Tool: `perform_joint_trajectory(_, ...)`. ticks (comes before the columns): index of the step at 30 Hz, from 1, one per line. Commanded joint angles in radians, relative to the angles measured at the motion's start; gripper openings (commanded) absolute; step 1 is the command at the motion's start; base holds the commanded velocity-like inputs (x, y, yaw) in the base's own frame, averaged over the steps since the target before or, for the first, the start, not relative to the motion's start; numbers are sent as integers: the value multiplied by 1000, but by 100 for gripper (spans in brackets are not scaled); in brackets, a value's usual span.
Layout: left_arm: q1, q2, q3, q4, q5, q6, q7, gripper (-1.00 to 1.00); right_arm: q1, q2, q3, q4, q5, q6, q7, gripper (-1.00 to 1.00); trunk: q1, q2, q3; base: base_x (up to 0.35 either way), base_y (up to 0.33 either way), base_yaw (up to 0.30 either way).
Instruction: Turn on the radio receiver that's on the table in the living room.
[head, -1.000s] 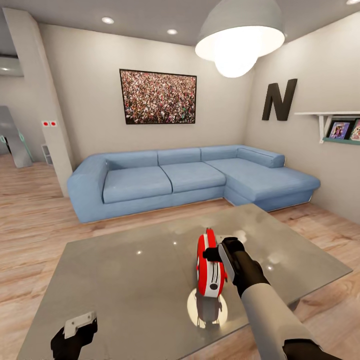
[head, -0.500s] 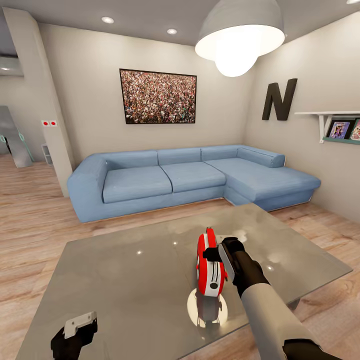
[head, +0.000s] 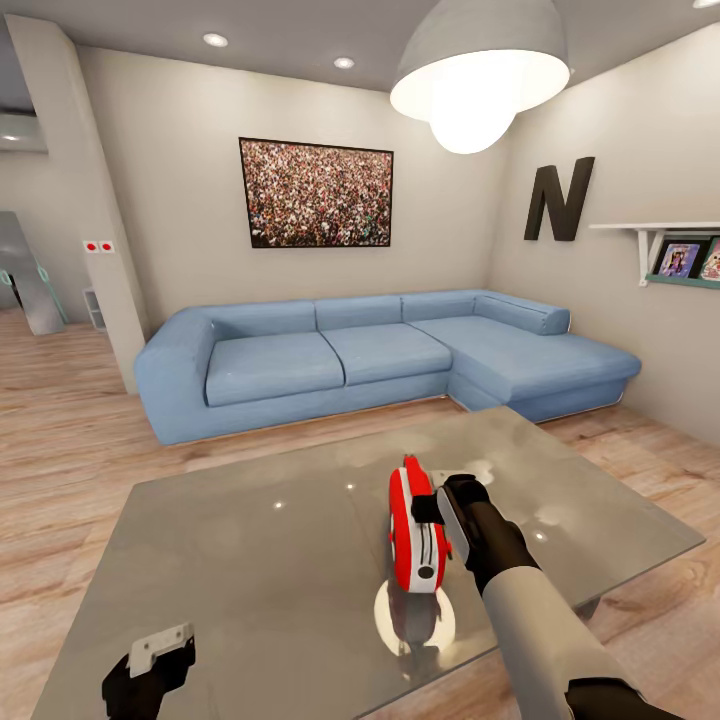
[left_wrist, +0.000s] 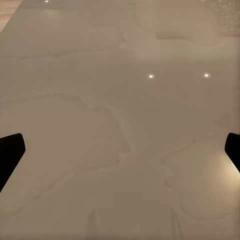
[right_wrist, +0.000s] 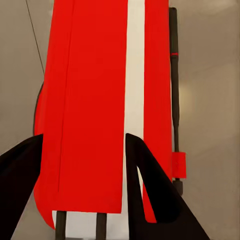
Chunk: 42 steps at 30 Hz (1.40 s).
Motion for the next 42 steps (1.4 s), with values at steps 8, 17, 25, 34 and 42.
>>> perform_joint_trajectory(8, 0, -4, -1, 0, -1, 0, 0, 100, 0, 0, 1, 0, -1, 0, 0, -100, 0, 0, 0, 0, 0, 0)
perform_joint_trajectory(17, 0, -1, -5, 0, -2, 5, -1, 100, 0, 0, 1, 0, -2, 0, 0, -100, 0, 0, 0, 0, 0, 0)
perform_joint_trajectory(25, 0, 3, -5, 0, -3, 5, 0, 100, 0, 0, 1, 0, -2, 0, 0, -100, -15, 28, 13, 0, 0, 0)
perform_joint_trajectory(34, 0, 4, -3, 0, -3, 6, -2, 100, 0, 0, 1, 0, -5, 0, 0, -100, -50, 91, 41, 0, 0, 0)
perform_joint_trajectory(42, 0, 5, -2, 0, -4, 6, -3, 100, 0, 0, 1, 0, -5, -1, 0, -100, -80, 147, 66, 0, 0, 0)
